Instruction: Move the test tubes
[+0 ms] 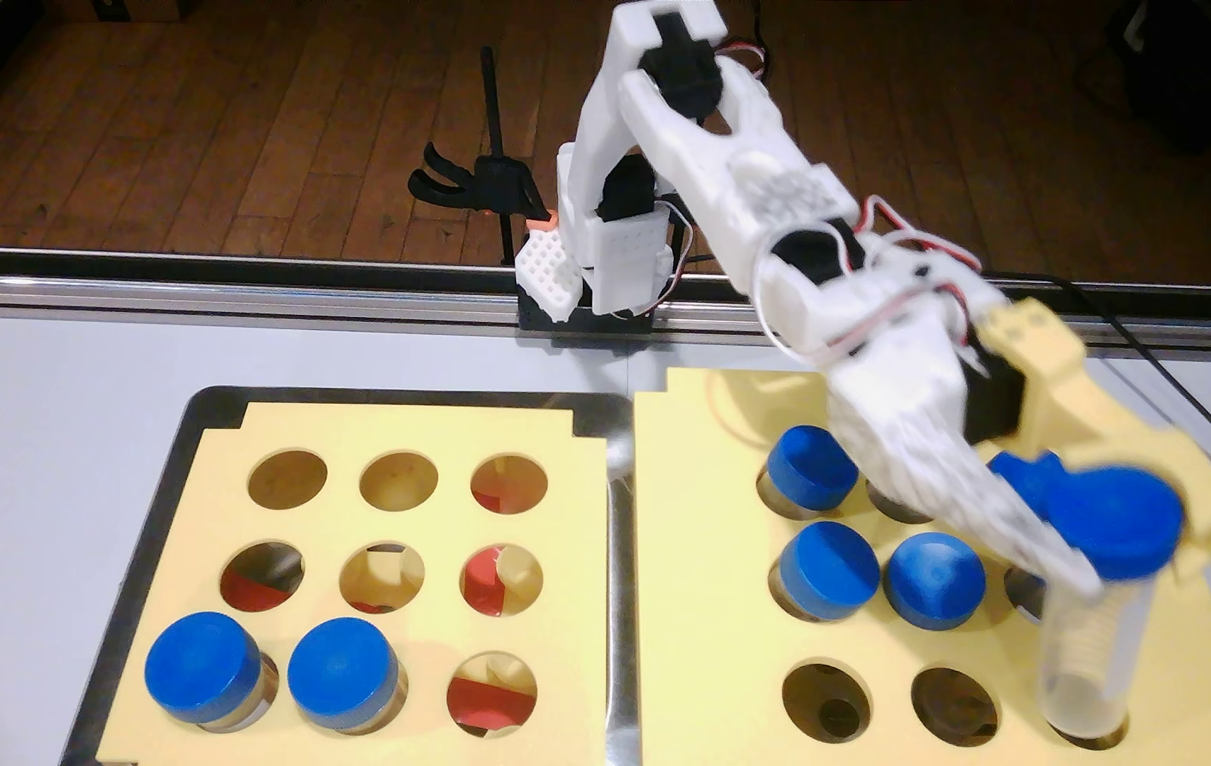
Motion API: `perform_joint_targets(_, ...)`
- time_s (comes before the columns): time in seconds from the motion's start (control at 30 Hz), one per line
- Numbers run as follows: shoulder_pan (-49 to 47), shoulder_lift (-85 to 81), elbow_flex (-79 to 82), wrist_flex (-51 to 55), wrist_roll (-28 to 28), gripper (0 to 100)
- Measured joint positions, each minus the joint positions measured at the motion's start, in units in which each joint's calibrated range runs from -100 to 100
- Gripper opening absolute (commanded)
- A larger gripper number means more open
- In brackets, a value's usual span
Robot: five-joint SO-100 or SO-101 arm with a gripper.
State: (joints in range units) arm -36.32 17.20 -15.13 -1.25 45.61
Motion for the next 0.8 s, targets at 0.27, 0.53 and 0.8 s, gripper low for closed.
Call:
perform_joint_targets(0.27,-0.7,-1.2,5.2,0.0,-0.4,11)
perform_joint_targets(0.53,-3.1,2.7,3.7,13.2,-0.3,11)
perform_joint_targets(0.8,-3.2,3.9,2.5,15.7,-0.4,23)
